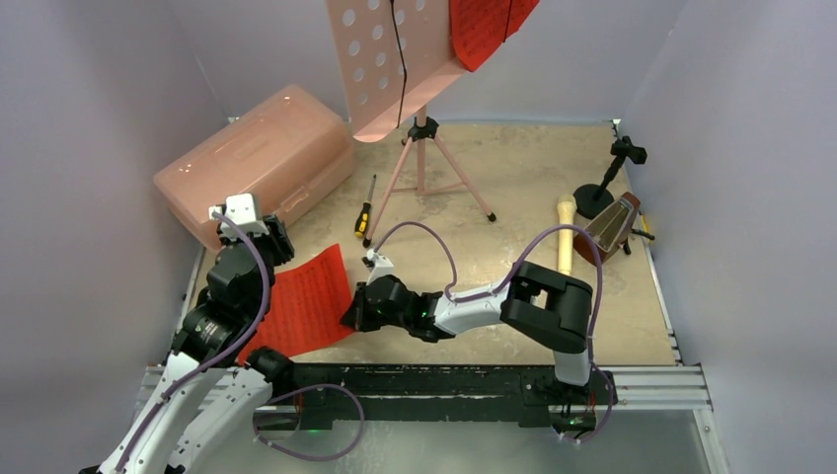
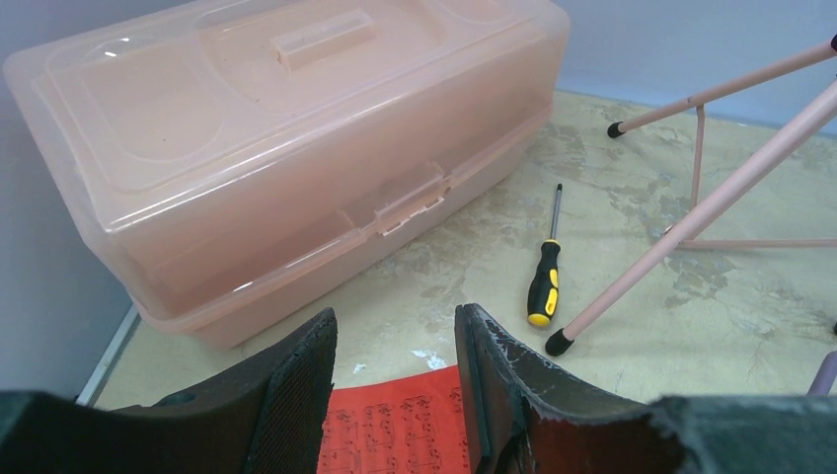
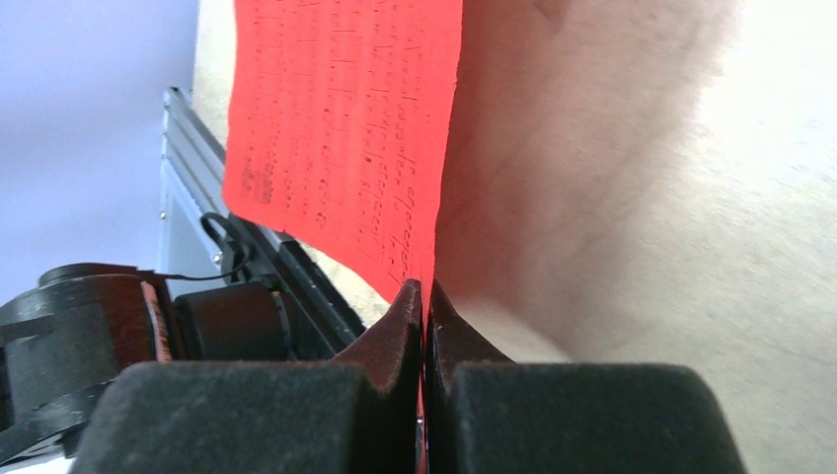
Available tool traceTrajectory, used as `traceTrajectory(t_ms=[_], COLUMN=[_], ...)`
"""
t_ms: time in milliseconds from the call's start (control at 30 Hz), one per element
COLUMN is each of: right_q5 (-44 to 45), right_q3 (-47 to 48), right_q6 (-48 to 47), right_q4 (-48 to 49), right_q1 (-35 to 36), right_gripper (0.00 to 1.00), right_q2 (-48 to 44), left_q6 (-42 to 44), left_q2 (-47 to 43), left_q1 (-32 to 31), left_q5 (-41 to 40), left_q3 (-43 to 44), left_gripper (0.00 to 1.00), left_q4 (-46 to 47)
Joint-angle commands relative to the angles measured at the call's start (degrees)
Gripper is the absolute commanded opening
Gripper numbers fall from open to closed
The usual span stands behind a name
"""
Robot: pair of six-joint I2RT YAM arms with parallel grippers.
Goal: Pack up the instrument practice props
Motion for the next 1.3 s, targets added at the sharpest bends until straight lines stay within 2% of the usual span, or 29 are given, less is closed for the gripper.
traceTrajectory(t_ms=[0,367,600,967,1033,1267], right_q5=[5.0,6.0,3.2,4.4,5.2,4.7], right_q3=[-2.2,-0.6,1.4,2.5,2.8,3.6], right_q6=[3.8,5.3,4.0,-0.8,-2.2,-10.6], right_q4=[2.0,1.9,0.7,-8.4,-10.7,-14.0], right_q1=[0.6,0.8,1.0,1.0,1.0,1.1], right_gripper=[0.00,0.00,0.00,0.40,0.45,0.49], right_q2=[-3.0,-1.6,-0.1,-1.9,-2.2,-3.1], left_q6=[-1.0,-1.1,-1.1,-1.0,-0.9,-0.6], left_q2=[-0.5,-0.7,-0.8,-0.9,-1.1,-1.7], left_q1=[0.3,0.4,0.4,0.5,0.5,0.5], left_q5=[-0.8,-0.9,-0.8,-0.6,-0.7,-0.7], left_q3=[-0.2,-0.2,-0.3,-0.3,-0.3,-0.3], left_gripper=[0.47,0.47,0.47,0.47,0.47,0.47], left_q4=[1.6,1.6,1.6,1.7,1.7,2.0])
